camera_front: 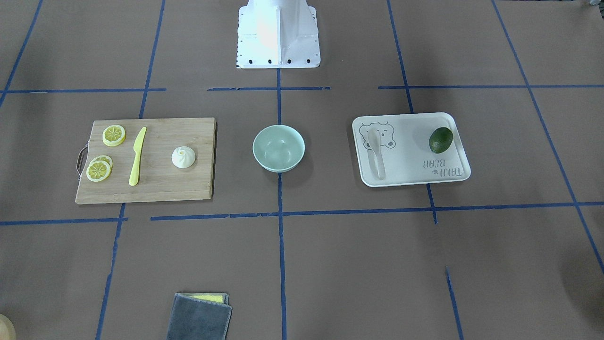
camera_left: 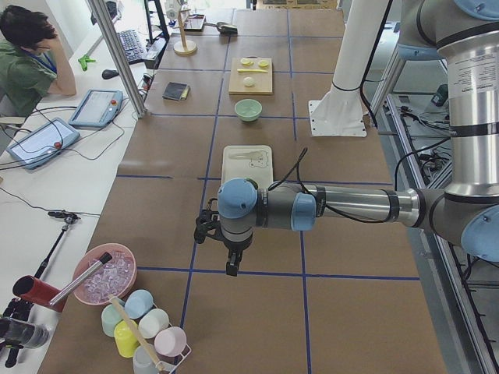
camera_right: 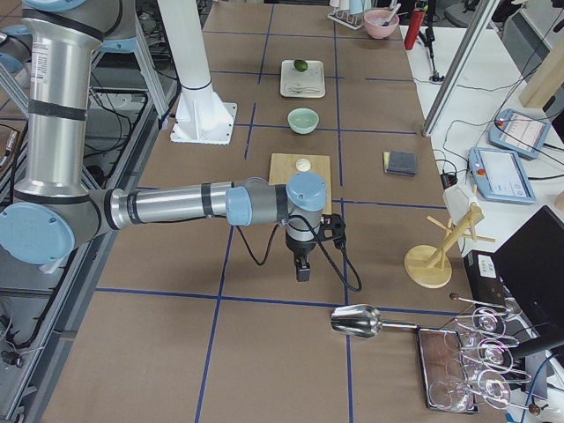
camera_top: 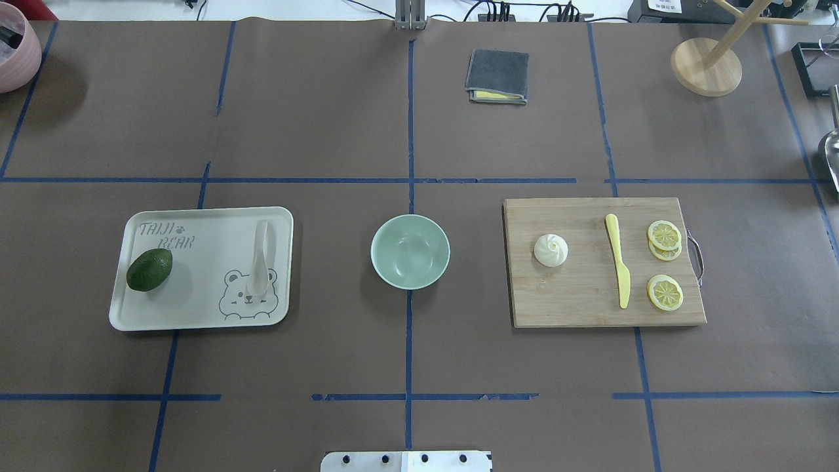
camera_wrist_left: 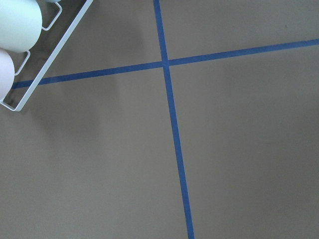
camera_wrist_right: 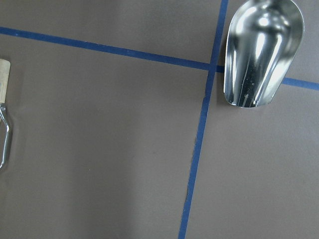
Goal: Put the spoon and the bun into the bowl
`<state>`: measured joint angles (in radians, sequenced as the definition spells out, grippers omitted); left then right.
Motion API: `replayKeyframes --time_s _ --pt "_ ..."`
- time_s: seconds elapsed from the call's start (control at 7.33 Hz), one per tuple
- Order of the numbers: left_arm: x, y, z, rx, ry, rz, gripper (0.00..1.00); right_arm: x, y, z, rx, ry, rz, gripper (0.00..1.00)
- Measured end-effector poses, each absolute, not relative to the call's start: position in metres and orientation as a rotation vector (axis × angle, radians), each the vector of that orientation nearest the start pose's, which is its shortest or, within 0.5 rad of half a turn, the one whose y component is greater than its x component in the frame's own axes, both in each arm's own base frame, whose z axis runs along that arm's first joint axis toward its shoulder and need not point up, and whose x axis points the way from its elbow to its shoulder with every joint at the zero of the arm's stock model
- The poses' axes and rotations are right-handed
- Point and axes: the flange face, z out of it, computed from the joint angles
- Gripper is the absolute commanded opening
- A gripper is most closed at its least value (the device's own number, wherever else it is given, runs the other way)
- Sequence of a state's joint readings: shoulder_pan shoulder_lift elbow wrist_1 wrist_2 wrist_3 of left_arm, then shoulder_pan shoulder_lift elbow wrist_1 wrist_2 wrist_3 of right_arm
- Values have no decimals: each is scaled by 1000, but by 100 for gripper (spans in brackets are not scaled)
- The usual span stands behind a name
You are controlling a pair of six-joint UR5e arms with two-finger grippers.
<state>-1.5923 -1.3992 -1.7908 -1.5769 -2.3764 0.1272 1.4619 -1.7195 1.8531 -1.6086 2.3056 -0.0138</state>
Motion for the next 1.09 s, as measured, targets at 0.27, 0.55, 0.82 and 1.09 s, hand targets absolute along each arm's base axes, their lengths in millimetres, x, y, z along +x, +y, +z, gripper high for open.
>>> replayKeyframes --time_s 0.27,0.55,0.82,1.09 --pt "-74 -422 624 122 758 129 100 19 -437 594 57 -739 -153 100" --pt "-75 -425 613 146 729 141 100 15 -438 593 57 -738 -161 100" --pt "-64 -443 588 199 718 191 100 -5 -453 577 75 -739 -210 100" --pt "-57 -490 533 360 706 262 100 -26 -491 533 156 -738 -271 100"
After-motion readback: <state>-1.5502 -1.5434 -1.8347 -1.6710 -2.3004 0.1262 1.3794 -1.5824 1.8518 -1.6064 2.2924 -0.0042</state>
